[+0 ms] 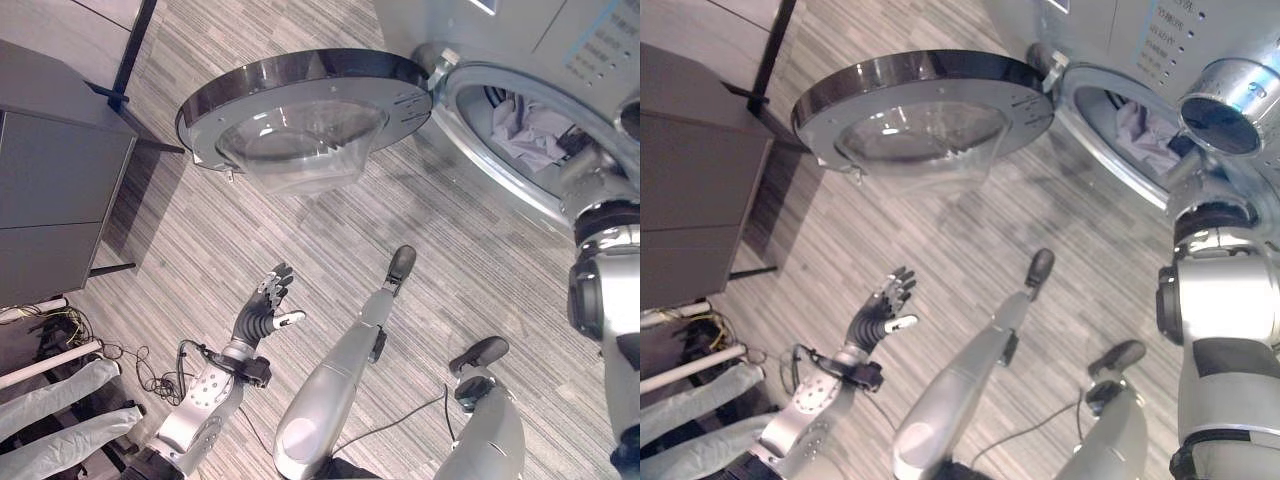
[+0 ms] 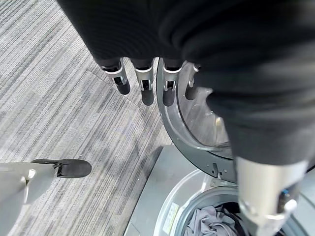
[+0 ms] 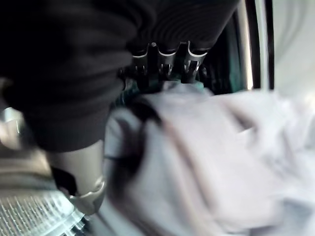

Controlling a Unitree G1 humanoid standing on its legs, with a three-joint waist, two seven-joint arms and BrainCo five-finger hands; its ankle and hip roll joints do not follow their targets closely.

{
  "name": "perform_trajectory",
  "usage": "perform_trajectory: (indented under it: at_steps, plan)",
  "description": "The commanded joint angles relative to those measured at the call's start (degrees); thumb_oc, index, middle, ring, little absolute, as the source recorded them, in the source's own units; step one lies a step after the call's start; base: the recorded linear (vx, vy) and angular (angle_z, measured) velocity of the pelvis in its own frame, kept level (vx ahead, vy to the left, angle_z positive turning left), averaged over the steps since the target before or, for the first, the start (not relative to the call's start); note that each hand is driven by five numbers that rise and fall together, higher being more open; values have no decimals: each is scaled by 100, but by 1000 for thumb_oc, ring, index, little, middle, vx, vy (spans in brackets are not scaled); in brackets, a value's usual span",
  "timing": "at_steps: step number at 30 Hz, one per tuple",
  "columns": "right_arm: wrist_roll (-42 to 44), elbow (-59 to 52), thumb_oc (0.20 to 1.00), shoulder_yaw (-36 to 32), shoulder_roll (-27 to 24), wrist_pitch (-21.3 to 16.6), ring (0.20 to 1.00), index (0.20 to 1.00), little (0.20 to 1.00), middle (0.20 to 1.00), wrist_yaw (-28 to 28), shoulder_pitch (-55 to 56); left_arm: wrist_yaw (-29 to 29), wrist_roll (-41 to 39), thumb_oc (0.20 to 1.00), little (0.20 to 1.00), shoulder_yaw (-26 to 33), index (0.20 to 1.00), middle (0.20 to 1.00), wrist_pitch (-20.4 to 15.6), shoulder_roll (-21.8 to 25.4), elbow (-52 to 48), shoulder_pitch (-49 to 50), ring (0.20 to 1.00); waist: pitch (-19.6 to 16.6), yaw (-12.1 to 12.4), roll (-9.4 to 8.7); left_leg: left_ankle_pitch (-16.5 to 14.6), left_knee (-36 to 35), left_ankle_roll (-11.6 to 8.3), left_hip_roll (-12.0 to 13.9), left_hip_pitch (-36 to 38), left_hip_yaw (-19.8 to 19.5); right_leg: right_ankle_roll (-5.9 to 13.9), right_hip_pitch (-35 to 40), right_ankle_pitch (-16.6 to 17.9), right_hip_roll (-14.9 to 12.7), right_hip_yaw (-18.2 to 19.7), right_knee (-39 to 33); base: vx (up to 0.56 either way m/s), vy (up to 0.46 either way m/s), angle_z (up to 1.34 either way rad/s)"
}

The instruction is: Grab the laundry basket,head to the washer,open it,put in the laundry and shut it.

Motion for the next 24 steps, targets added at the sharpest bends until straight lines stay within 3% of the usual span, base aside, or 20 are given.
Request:
perform_trajectory:
  at_steps: [1, 4, 6, 8, 12, 14, 18, 19, 24]
  plan:
    - [239, -1033, 1000, 548, -869, -534, 1000, 1000, 1000, 1000, -174, -225, 126, 46, 1000, 1000, -12, 1000, 1000, -102, -41, 238, -243, 1000, 181, -84, -225, -1048, 187, -413, 143, 179, 139, -442, 1271, -358, 715, -127, -1413, -4, 26, -3]
    - [-168, -1789, 1000, 510, -589, -722, 1000, 1000, 1000, 1000, -539, 121, 211, 37, 1000, 1000, 28, 1000, 1000, -115, -92, 264, -263, 1000, 221, -166, -278, -1077, 229, -386, 157, 210, 163, -443, 1318, -316, 730, -85, -1451, -2, 7, -1]
    - [-1236, -2783, 1000, 523, -249, -853, 1000, 1000, 1000, 1000, -1237, 589, 331, 76, 1000, 1000, 73, 1000, 1000, -126, -169, 267, -299, 1000, 274, -225, -306, -1098, 272, -353, 167, 235, 173, -439, 1337, -280, 729, -59, -1462, -22, 15, -5]
    - [-3085, -4105, 1000, 298, 401, -488, 1000, 1000, 1000, 1000, -2267, 1269, 492, 204, 1000, 1000, 104, 1000, 1000, -228, -320, 289, -372, 1000, 332, -261, -285, -1123, 338, -319, 155, 230, 140, -447, 1385, -280, 726, -59, -1443, -28, -16, -8]
    - [-4474, -4920, 1000, 77, 1277, -31, 1000, 1000, 1000, 1000, -2931, 1920, 676, 387, 1000, 1000, 130, 1000, 1000, -337, -361, 199, -389, 1000, 364, -276, -190, -1137, 402, -290, 98, 163, 76, -468, 1317, -347, 686, -95, -1290, -9, 9, -14]
    - [-4789, -5071, 1000, 92, 1502, 105, 1000, 1000, 1000, 1000, -3033, 2111, 712, 438, 1000, 1000, 144, 1000, 1000, -351, -365, 176, -338, 1000, 363, -285, -178, -1139, 421, -282, 88, 143, 78, -472, 1290, -357, 672, -85, -1258, -9, 46, -7]
    - [-5538, -5184, 1000, 480, 2730, 444, 1000, 1000, 1000, 1000, -3238, 3254, 976, 683, 1000, 1000, 147, 1000, 1000, -379, -394, 84, -133, 1000, 366, -361, -182, -1136, 472, -261, 98, 8, 73, -478, 1113, -347, 636, -87, -1095, -14, 57, 0]
    - [-5547, -5204, 1000, 490, 2744, 450, 1000, 1000, 1000, 1000, -3241, 3275, 981, 687, 1000, 1000, 156, 1000, 1000, -378, -393, 80, -116, 1000, 366, -373, -189, -1136, 475, -261, 96, 12, 76, -477, 1115, -351, 631, -84, -1087, -20, 43, 1]
    - [-5310, -5293, 1000, 1226, 3229, 378, 1000, 1000, 1000, 1000, -2543, 4339, 1204, 863, 1000, 1000, 303, 1000, 1000, -305, -404, 81, -91, 1000, 366, -581, -441, -1107, 457, -298, 201, 4, 135, -481, 1083, -260, 662, -76, -1095, -28, 7, 3]
